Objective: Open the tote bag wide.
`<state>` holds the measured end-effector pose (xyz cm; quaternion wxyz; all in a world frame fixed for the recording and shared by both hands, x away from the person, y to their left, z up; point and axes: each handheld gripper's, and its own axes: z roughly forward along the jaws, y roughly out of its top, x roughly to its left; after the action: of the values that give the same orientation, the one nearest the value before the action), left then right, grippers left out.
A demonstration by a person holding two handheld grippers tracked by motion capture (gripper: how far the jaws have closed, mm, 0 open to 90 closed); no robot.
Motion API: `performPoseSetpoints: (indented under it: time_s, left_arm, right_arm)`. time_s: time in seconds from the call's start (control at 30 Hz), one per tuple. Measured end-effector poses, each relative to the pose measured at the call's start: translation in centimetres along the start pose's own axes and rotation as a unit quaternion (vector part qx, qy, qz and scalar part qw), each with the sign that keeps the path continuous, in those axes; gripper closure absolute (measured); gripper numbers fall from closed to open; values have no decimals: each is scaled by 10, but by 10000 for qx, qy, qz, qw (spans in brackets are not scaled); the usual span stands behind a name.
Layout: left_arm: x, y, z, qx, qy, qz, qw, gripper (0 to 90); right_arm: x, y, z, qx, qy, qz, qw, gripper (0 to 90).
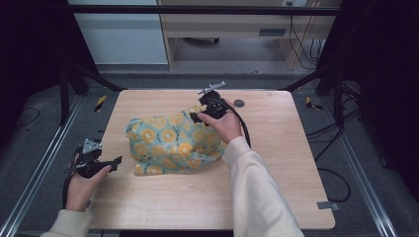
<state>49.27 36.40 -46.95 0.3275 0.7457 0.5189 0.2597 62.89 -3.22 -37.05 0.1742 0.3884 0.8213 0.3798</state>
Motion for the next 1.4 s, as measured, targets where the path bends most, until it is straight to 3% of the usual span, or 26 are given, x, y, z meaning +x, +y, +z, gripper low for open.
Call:
performPoseSetpoints:
  time_s: [0.17,0.23,0.33,0.37,0.43,0.47,0.5,0.67,0.87,1.07,1.4]
  left_arm:
    - [1,0,0,1,0,-10,10000,145]
    - [1,0,0,2,-5,-10,10000,145]
    - [0,0,1,5,-21,-16,10000,146]
    - [0,0,1,4,-21,-14,10000,145]
    - [0,1,1,11,-21,-8,10000,145]
    - [0,1,1,15,-21,-8,10000,145]
    - [0,1,1,17,-24,-7,10000,145]
    - [0,1,1,23,-26,-10,10000,147]
    - [0,1,1,29,-38,-15,10000,148]
    - [-1,1,0,10,-102,-9,9999,153]
    - [-4,1,-2,33,-124,48,9999,159]
  right_arm:
    - [0,3,9,103,93,29,9999,188]
    - [1,4,12,126,158,32,9998,237]
    - [4,4,14,168,221,-76,9996,406]
    - [6,4,14,184,259,-110,9994,510]
    - [8,3,13,182,298,-234,9991,606]
    - [10,2,13,230,370,-341,9985,707]
    - [10,2,13,230,370,-341,9985,707]
    - [13,-1,9,186,439,-547,9974,879]
    - [17,-3,-2,86,459,-648,9968,900]
    - [24,-11,-30,-167,518,-745,9957,900]
    - [57,-41,-91,-737,817,-1062,9882,900]
